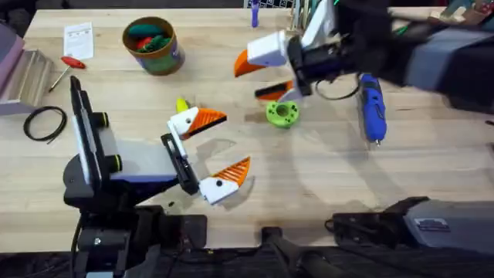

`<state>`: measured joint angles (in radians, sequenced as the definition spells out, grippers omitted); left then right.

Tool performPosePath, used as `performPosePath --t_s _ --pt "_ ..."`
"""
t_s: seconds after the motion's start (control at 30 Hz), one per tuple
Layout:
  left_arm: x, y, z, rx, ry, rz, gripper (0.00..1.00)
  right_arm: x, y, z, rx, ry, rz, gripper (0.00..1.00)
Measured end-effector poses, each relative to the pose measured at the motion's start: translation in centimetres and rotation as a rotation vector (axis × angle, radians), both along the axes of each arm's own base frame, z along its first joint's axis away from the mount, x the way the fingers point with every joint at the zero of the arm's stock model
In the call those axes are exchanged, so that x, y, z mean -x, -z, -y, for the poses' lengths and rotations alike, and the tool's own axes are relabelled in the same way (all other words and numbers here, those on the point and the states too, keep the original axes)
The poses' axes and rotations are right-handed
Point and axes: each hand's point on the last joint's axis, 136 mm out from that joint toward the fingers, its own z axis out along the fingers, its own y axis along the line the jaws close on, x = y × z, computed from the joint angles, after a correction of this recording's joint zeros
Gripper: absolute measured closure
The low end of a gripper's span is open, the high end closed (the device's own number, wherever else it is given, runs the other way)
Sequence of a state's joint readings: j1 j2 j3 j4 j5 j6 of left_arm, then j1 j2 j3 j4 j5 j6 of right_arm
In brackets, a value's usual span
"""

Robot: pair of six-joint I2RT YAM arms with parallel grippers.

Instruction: Pick up the gripper from the table and insert it into the empty holder that is missing its gripper. Then pick up a screw, insert it into the mounting hole, and use the screwdriver to tighten it. Finally, clean up the table by picking up the vegetable and placing it into the bucket.

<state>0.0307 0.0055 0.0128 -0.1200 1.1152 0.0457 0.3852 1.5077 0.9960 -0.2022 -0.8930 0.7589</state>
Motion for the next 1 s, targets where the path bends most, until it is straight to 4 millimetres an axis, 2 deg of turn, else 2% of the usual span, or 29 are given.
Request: performPosePath --t_s 0.17,0.23,0.33,0.47,0.7,1.0 --pt "0.0 0.0 0.0 0.0 0.0 0.001 0.015 -0.7 -2.2 3.1 0.275 0.058 0.172 0.065" --pt "0.0 0.0 0.0 0.0 0.0 0.001 0.015 -0.8 -2.5 4.5 0.404 0.08 0.214 0.066" --pt "0.0 0.0 0.0 0.0 0.0 0.001 0.014 -0.5 -1.9 6.7 0.613 0.102 0.252 0.066" --pt "0.0 0.0 0.0 -0.001 0.0 0.001 0.014 0.3 -0.6 8.5 0.801 0.095 0.277 0.066" --pt "0.0 0.0 0.0 -0.001 0.001 0.003 0.013 -0.1 -0.3 9.9 0.9 0.122 0.308 0.063" --pt "0.0 0.0 0.0 -0.001 0.001 0.003 0.015 0.0 -0.2 10.4 0.929 0.127 0.303 0.063"
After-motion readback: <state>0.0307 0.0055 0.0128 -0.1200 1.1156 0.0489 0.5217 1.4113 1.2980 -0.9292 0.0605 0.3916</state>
